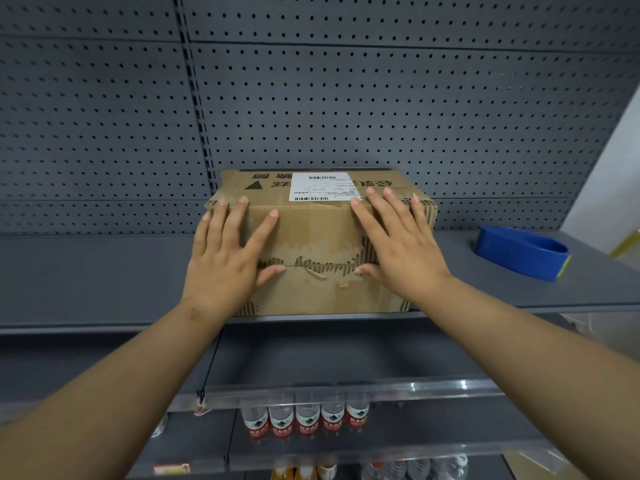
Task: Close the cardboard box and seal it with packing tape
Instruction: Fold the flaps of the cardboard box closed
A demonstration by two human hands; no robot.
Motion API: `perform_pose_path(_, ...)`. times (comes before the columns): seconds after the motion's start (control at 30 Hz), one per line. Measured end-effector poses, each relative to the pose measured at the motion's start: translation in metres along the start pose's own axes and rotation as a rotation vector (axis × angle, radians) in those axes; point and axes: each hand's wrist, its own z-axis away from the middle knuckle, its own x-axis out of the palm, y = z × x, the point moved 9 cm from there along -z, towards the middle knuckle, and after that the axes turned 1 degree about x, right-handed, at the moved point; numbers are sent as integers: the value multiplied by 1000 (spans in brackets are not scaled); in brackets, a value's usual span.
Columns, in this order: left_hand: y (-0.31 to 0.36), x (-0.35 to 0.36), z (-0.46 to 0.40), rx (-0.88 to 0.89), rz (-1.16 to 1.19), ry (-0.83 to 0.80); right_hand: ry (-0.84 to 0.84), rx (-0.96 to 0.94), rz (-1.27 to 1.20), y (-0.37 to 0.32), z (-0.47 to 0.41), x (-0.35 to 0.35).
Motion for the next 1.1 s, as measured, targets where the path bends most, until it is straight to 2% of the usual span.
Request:
perform_pose_path(0.13,31,4,-4,156,-19,0,38,-8,10,1,0,-1)
perform_pose_path(0.27,62,8,-21,212,4,-58,73,-25,21,2,-1,-3)
perform_pose_path(0.7,97,10,-52,144,-9,-113,26,-78,3,17,-11,0)
perform_pose_path(0.97,105,7,-64,135,-1,-107,-20,-228,-62,39,-4,-4)
perform_pose_path(1.03,107,6,-66,139,-6,-103,28,-176,-168,56,-1,-12)
perform_pose_path(1.1,111,5,-68,139,-5,-97,133,-19,-333,87,3,-18)
